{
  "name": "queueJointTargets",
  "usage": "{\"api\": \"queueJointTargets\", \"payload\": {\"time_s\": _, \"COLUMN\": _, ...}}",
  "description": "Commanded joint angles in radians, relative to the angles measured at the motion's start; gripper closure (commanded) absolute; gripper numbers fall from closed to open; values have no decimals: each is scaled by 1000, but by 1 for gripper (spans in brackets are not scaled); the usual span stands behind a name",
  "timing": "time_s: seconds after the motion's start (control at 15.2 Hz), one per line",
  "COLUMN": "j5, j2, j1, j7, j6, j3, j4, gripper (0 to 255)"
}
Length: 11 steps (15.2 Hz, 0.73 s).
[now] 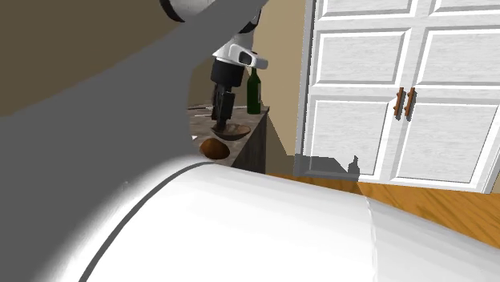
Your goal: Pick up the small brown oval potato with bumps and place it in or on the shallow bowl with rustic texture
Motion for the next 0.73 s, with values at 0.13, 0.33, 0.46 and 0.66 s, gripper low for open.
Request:
{"api": "queueJointTargets", "payload": {"time_s": 0.13, "j5": -28, "j2": 162, "j1": -17, "j7": 193, "j6": 120, "j3": 48, "j4": 65, "gripper": 0}}
{"api": "queueJointTargets", "payload": {"time_s": 0.33, "j5": -73, "j2": 288, "j1": -19, "j7": 336, "j6": 195, "j3": 59, "j4": 128, "gripper": 0}}
{"api": "queueJointTargets", "payload": {"time_s": 0.46, "j5": -107, "j2": 371, "j1": -12, "j7": 430, "j6": 239, "j3": 55, "j4": 173, "gripper": 0}}
{"api": "queueJointTargets", "payload": {"time_s": 0.66, "j5": -126, "j2": 422, "j1": 2, "j7": 471, "j6": 280, "j3": 48, "j4": 187, "gripper": 0}}
